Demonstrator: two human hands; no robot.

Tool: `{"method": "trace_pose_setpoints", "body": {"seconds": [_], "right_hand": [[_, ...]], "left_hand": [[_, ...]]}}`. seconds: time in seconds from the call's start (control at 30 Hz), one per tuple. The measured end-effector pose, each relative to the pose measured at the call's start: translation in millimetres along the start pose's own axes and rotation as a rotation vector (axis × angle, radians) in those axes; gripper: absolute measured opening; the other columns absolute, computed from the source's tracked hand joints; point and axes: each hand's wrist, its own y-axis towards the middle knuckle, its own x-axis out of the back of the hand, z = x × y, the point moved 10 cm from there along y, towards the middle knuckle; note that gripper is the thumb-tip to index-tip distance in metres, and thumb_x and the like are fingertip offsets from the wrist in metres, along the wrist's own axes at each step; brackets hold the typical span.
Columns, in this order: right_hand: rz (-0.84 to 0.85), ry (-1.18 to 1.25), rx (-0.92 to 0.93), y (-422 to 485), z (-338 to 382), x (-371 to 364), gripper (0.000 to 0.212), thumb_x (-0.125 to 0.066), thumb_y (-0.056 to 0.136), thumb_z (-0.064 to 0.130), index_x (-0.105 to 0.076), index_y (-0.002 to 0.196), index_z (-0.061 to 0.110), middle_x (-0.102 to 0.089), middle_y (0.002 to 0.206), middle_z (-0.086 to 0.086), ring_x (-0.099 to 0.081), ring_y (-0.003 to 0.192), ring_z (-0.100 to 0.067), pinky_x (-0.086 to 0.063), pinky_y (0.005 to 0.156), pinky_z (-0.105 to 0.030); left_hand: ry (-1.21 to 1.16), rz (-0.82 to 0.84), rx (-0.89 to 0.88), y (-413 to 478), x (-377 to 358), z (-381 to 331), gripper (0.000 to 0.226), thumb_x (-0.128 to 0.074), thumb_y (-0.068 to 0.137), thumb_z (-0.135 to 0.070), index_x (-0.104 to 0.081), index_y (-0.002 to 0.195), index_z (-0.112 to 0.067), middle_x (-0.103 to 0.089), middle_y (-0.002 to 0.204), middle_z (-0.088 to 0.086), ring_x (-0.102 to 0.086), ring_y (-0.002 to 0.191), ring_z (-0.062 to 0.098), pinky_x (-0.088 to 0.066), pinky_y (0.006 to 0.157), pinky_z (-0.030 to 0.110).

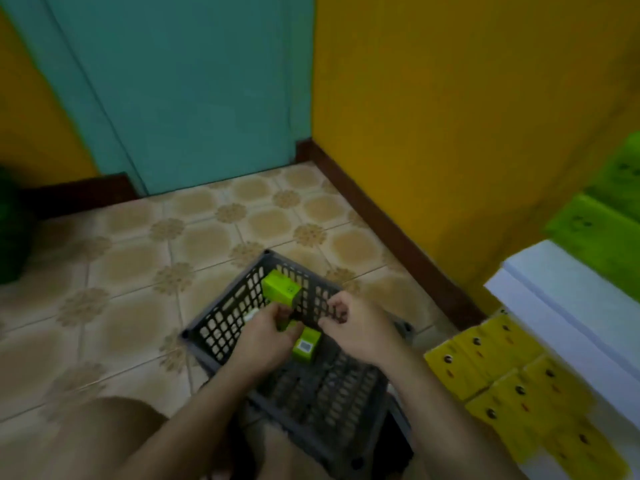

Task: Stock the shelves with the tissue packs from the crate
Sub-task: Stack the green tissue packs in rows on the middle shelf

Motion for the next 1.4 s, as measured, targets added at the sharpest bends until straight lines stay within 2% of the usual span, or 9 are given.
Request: {"method": "trace_pose_setpoints", "body": {"seconds": [0.13, 0.33, 0.43, 0.57, 0.73, 0.93, 1.13, 1.33, 1.4], "right_hand": [[0.067, 0.005, -0.079, 66.1, -24.6, -27.6, 0.053, -0.061, 0.090, 0.043, -0.046, 0.136, 0.024, -0.051, 0.135, 0.001, -0.054, 0.116, -0.019, -0.049, 0.093, -0.036], [0.105, 0.077, -0.191, 117.7, -64.7, -46.4, 0.058, -0.063, 0.087, 0.046, -0.043, 0.139, 0.030, -0.047, 0.139, 0.003, -0.050, 0.122, -0.018, -0.046, 0.099, -0.038], [0.088, 0.179, -0.197, 142.8, -70.7, -46.0, 0.053, -0.063, 0.089, 0.040, -0.044, 0.137, 0.029, -0.049, 0.136, 0.005, -0.050, 0.119, -0.014, -0.045, 0.097, -0.035], [0.052, 0.355, -0.263, 165.8, -75.2, -43.6, 0.047, -0.063, 0.090, 0.036, -0.048, 0.134, 0.029, -0.051, 0.130, 0.008, -0.052, 0.105, -0.009, -0.043, 0.086, -0.028], [0.019, 0.506, -0.300, 182.6, -78.3, -52.9, 0.039, -0.063, 0.089, 0.035, -0.051, 0.127, 0.035, -0.053, 0.121, 0.013, -0.053, 0.109, -0.007, -0.047, 0.089, -0.028], [0.044, 0.615, -0.340, 188.7, -76.7, -65.1, 0.038, -0.060, 0.090, 0.044, -0.050, 0.126, 0.036, -0.053, 0.120, 0.015, -0.055, 0.108, -0.005, -0.049, 0.082, -0.021], [0.106, 0.605, -0.352, 181.9, -79.6, -73.0, 0.038, -0.062, 0.090, 0.034, -0.050, 0.127, 0.036, -0.054, 0.122, 0.015, -0.055, 0.105, -0.002, -0.044, 0.074, -0.017], [0.067, 0.580, -0.393, 180.9, -83.4, -66.6, 0.038, -0.064, 0.089, 0.035, -0.053, 0.125, 0.030, -0.058, 0.118, 0.008, -0.058, 0.103, -0.010, -0.051, 0.088, -0.033], [0.046, 0.578, -0.412, 174.2, -83.8, -58.5, 0.040, -0.063, 0.090, 0.037, -0.052, 0.127, 0.028, -0.058, 0.120, 0.005, -0.058, 0.105, -0.013, -0.050, 0.094, -0.038]], "left_hand": [[-0.082, 0.068, 0.191, 49.2, -20.9, 59.0, 0.036, -0.063, 0.091, -0.037, -0.055, 0.121, -0.019, -0.059, 0.116, -0.001, -0.059, 0.104, 0.018, -0.051, 0.090, 0.034], [-0.264, 0.059, 0.481, 136.9, -65.9, 114.2, 0.033, -0.066, 0.087, -0.038, -0.056, 0.109, -0.016, -0.064, 0.098, 0.005, -0.063, 0.085, 0.021, -0.049, 0.070, 0.029], [-0.451, 0.054, 0.637, 181.7, -106.1, 149.2, 0.056, -0.072, 0.074, -0.046, -0.061, 0.109, -0.004, -0.065, 0.100, 0.016, -0.065, 0.090, 0.032, -0.058, 0.077, 0.046], [-0.773, 0.028, 0.838, 213.7, -145.4, 172.2, 0.051, -0.074, 0.082, -0.038, -0.052, 0.117, -0.009, -0.053, 0.118, 0.011, -0.054, 0.114, 0.031, -0.052, 0.074, 0.042], [-1.070, -0.057, 0.872, 265.7, -182.8, 217.8, 0.097, -0.094, 0.036, -0.046, -0.060, 0.120, -0.011, -0.063, 0.123, 0.012, -0.062, 0.109, 0.036, -0.058, 0.073, 0.050], [-1.261, -0.099, 0.852, 273.1, -186.0, 203.3, 0.065, -0.081, 0.068, -0.041, -0.061, 0.124, -0.014, -0.068, 0.119, 0.008, -0.069, 0.095, 0.023, -0.055, 0.060, 0.035], [-1.243, -0.061, 0.775, 280.3, -176.7, 195.3, 0.056, -0.075, 0.077, -0.043, -0.062, 0.124, -0.015, -0.067, 0.117, 0.009, -0.063, 0.110, 0.027, -0.046, 0.103, 0.045], [-1.218, 0.015, 0.787, 233.7, -144.3, 164.7, 0.038, -0.070, 0.080, -0.041, -0.067, 0.109, -0.017, -0.075, 0.090, 0.004, -0.068, 0.078, 0.022, -0.051, 0.069, 0.033], [-1.146, 0.028, 0.771, 208.9, -132.6, 151.4, 0.049, -0.075, 0.073, -0.042, -0.062, 0.116, -0.022, -0.072, 0.102, 0.005, -0.067, 0.087, 0.024, -0.047, 0.072, 0.035]]}}
